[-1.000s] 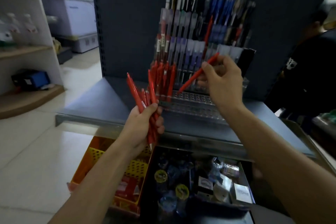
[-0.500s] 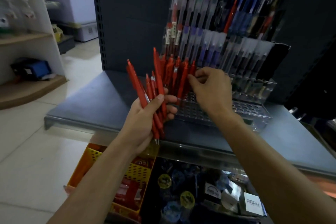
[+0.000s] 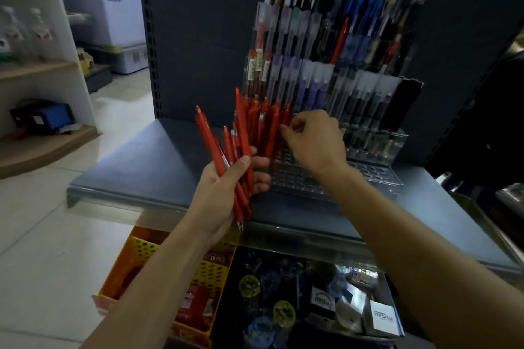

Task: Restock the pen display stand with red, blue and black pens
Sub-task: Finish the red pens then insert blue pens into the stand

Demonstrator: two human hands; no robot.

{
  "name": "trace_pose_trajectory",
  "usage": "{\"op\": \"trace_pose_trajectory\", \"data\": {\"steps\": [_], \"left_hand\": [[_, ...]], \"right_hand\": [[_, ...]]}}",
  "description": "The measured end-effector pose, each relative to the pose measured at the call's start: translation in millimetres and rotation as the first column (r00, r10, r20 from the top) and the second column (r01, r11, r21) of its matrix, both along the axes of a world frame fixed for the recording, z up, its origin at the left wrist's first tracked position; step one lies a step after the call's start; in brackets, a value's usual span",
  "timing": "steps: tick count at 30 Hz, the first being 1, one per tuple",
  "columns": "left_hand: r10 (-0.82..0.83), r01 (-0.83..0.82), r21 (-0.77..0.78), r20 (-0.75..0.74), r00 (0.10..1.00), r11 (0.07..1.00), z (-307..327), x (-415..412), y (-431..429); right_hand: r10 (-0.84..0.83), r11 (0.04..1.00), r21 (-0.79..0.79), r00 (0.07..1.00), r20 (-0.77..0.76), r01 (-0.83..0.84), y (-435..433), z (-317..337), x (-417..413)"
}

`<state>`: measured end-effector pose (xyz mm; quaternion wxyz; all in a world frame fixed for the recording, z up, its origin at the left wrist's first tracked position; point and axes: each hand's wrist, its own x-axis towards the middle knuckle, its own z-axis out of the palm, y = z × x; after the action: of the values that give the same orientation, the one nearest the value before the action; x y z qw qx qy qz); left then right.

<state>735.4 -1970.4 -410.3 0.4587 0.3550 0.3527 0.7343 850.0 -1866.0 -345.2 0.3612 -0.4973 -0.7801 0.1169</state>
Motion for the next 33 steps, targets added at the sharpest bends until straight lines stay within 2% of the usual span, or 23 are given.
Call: {"op": "trace_pose_trajectory", "data": {"steps": [9,13,15,19,24,26,33], "left_hand": [[-0.027,0.027,-0.007,-0.047,0.999,1.000,0,-3,-4],[-0.073,0.074,0.009,-0.098,0.993,0.997,4,-6,-7],[-0.083,0.085,0.013,-0.117,0.990,0.996,5,-6,-9],[-0.139,0.140,-0.009,-0.173,0.975,0.990,4,-1,-15],[-0.172,0.172,-0.026,-0.254,0.952,0.985,3,4,-23],[-0.170,0.165,-0.043,-0.264,0.949,0.985,2,5,-24],[-0.040,0.030,-0.047,-0.234,0.971,0.998,-2,1,-16]], "right_hand": [[-0.034,0.992,-0.128,0.993,-0.111,0.020,-4,-21,3],[-0.038,0.995,0.082,0.989,-0.144,0.051,-25,-23,13],[0.038,0.990,0.140,0.975,-0.219,-0.007,-39,-23,15],[0.277,0.959,0.041,0.905,-0.322,-0.280,-63,-15,9],[0.252,0.938,-0.151,0.912,-0.324,-0.312,-66,-19,8],[0.269,0.920,-0.182,0.897,-0.352,-0.347,-65,-17,13],[0.217,0.946,-0.121,0.863,-0.456,-0.302,-51,2,25]]}}
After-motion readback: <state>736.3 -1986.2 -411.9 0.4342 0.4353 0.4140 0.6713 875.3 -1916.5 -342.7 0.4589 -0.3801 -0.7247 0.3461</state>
